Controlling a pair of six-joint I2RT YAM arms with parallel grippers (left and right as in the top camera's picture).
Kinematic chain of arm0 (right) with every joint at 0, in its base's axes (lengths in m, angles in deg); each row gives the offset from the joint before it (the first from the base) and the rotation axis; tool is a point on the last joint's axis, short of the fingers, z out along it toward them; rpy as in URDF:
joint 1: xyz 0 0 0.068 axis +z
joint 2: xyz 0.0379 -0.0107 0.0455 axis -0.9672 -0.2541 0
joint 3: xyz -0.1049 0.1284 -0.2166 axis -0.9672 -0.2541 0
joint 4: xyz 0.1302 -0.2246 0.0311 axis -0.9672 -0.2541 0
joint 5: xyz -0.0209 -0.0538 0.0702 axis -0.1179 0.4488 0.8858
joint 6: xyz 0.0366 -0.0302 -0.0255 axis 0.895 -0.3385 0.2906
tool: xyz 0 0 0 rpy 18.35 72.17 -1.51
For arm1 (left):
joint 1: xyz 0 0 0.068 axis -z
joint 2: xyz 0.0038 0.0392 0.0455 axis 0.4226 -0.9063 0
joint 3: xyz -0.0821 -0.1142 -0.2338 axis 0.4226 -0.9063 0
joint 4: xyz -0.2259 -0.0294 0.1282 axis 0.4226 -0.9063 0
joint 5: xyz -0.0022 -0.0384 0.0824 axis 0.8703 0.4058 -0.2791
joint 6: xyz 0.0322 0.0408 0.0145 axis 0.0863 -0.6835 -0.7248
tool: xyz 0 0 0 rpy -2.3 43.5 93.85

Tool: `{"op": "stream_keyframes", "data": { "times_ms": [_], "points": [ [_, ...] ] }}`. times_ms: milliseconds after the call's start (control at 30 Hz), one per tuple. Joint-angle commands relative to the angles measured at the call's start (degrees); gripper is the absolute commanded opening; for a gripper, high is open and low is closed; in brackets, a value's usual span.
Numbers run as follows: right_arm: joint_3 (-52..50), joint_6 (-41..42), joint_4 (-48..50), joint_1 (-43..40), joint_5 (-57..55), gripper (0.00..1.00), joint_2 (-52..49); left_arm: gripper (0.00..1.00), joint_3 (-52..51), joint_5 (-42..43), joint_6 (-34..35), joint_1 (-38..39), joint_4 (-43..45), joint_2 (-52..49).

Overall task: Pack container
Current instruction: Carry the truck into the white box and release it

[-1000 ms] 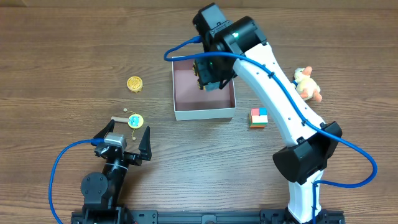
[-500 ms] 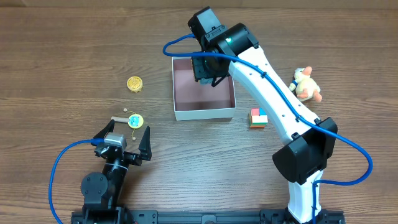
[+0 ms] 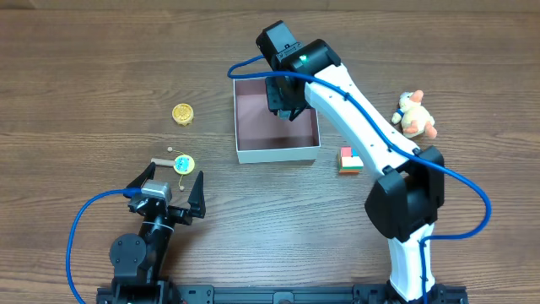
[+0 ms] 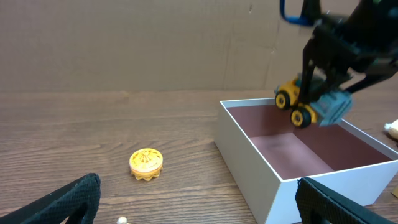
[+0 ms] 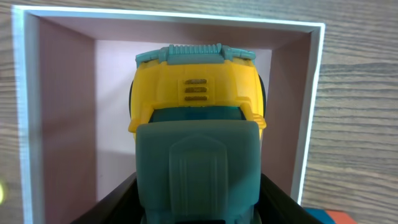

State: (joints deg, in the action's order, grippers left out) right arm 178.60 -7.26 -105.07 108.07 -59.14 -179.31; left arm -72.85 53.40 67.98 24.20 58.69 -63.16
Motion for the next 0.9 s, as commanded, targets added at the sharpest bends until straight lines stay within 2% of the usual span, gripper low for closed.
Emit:
{"op": "stream_keyframes", "data": {
  "times_ms": [0, 367, 600, 867],
  "points": [
    [-0.4, 0.0, 1.1, -0.2, -0.9, 0.53, -2.6, 1.00, -0.2, 0.0, 0.4, -0.3, 0.1, 0.5],
    [-0.4, -0.1, 2.1, -2.4, -0.8, 0.55, -5.0, 1.00, -0.2, 0.0, 0.4, -0.3, 0.1, 0.5],
    [-0.4, -2.8, 1.9, -3.8, 3.5, 0.66, -5.0, 1.00, -0.2, 0.0, 0.4, -0.3, 0.1, 0.5],
    [0.4, -2.9, 1.2, -3.8, 3.6, 0.68, -5.0, 1.00, -0.2, 0.0, 0.4, -0.3, 0.1, 0.5]
  ]
}}
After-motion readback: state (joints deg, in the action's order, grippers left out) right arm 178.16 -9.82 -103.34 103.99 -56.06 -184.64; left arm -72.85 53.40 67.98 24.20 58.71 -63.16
